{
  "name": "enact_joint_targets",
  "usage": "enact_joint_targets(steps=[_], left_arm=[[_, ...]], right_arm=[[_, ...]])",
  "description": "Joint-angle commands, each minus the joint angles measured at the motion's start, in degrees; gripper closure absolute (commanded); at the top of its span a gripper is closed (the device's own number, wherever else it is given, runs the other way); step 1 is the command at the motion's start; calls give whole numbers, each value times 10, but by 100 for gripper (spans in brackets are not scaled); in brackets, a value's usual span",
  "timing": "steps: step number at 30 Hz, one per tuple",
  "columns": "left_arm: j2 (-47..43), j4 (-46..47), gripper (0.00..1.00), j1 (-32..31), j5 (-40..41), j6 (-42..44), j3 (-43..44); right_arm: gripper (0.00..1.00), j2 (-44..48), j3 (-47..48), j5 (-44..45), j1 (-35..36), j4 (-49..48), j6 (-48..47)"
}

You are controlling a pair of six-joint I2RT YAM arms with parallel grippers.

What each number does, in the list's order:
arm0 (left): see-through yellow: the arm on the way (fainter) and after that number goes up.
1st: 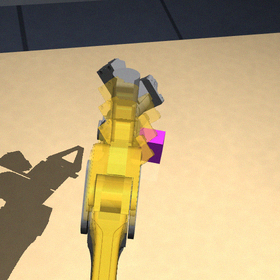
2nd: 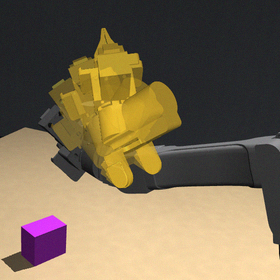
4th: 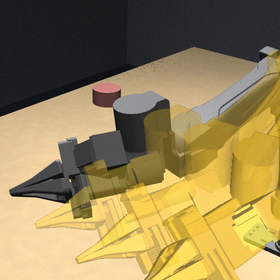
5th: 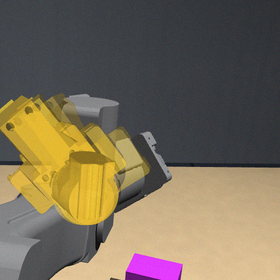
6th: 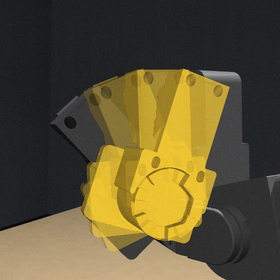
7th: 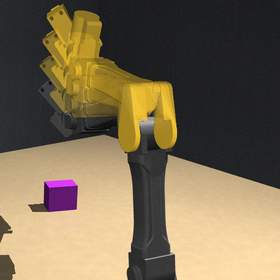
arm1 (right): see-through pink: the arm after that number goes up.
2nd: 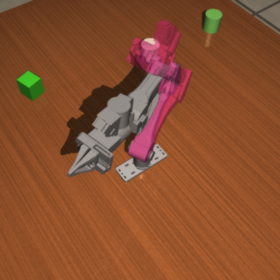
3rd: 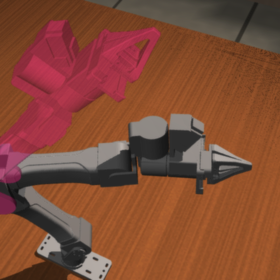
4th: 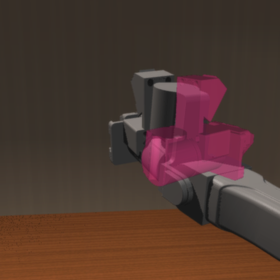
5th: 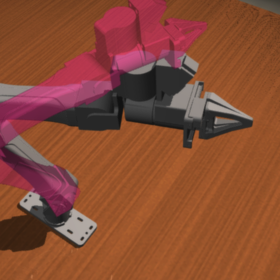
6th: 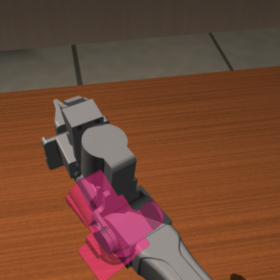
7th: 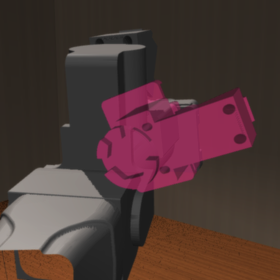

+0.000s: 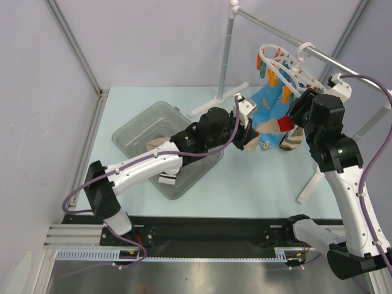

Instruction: Remove the socks clipped to the hanger

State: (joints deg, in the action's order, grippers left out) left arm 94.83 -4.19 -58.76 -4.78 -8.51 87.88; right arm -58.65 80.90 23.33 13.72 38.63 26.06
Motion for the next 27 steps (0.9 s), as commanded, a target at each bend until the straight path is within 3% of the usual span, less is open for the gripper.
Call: enact_joint_targets(steps=[1, 11, 13, 14, 17, 19, 25, 27], left_arm=[[-32, 15, 100, -5, -8, 3, 5], [-30, 14, 100, -5, -6, 2, 5], [-30, 15, 100, -5, -6, 1, 5], [-30, 15, 100, -5, -6, 0, 6], [-31, 13, 100, -5, -5, 1, 6], [-32, 11, 100, -5, -1, 1, 5], [-46, 1, 100, -4, 27, 1, -16], [-57, -10, 100, -2, 43, 2, -25]], right_arm=[[47, -1, -4, 16, 3, -51, -14], [56, 5, -19, 37, 2, -72, -24], [65, 5, -20, 37, 2, -76, -24], [75, 5, -21, 36, 2, -77, -25], [93, 6, -23, 33, 2, -80, -27], [99, 9, -27, 30, 2, -82, -27], [100, 15, -34, 22, 2, -80, -25], [91, 18, -34, 15, 2, -76, -26]])
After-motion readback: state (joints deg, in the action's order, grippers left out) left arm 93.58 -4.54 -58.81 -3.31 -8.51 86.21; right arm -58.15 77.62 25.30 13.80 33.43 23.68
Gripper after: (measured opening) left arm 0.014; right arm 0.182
